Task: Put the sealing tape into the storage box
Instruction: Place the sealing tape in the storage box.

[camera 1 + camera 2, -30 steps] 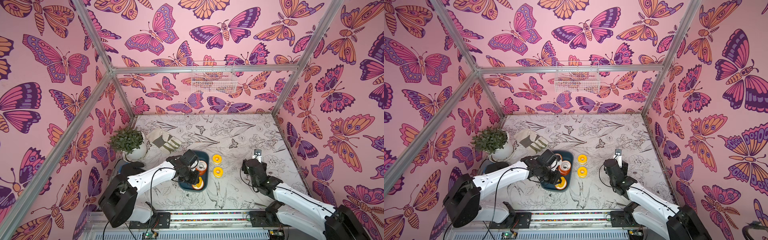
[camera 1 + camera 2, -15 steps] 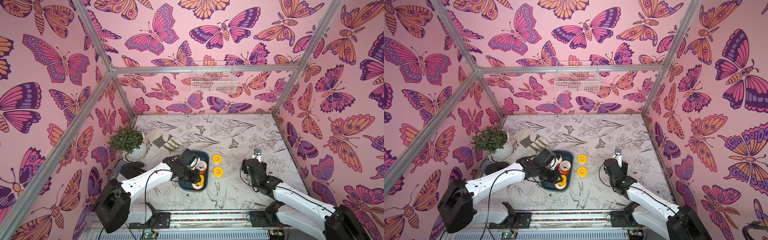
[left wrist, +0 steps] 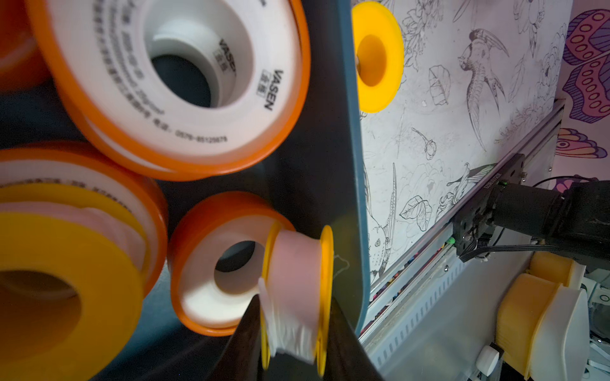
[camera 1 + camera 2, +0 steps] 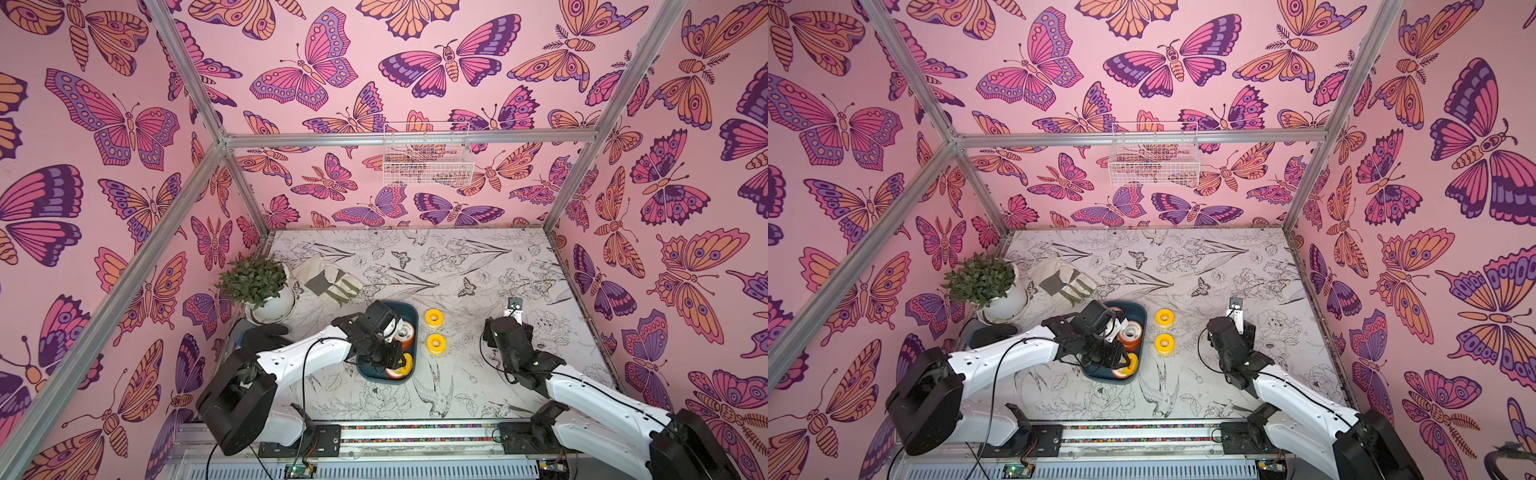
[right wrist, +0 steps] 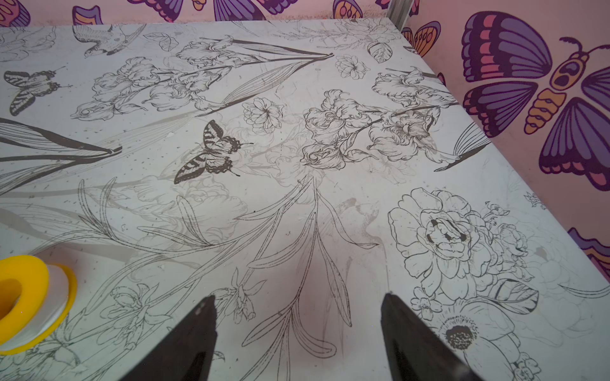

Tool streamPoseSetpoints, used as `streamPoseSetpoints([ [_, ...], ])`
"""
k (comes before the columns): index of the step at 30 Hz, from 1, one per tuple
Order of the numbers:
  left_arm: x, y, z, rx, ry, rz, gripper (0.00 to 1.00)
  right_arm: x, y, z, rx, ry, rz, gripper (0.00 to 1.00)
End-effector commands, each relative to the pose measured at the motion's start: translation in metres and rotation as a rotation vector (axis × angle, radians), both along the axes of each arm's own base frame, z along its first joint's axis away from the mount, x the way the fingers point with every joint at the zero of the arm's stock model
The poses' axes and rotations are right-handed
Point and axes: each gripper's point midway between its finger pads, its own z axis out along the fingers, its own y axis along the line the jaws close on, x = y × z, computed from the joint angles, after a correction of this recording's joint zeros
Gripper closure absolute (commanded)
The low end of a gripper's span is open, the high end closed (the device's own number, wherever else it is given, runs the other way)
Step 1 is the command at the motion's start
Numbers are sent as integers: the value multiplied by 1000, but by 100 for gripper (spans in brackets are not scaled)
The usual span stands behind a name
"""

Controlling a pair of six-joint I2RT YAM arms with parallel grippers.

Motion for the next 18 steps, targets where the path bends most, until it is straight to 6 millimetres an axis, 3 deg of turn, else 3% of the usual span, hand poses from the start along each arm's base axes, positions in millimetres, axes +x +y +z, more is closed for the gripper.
streamPoseSetpoints([
  [1,-6,14,-17,56,40,21,58,3,0,7,11,-6,-11,19],
  [5,-4,21,-17,91,28,33,41,4,0,6,9,-3,-12,18],
  [18,-6,22,3,62,2,33,31,4,0,6,9,-3,-11,18],
])
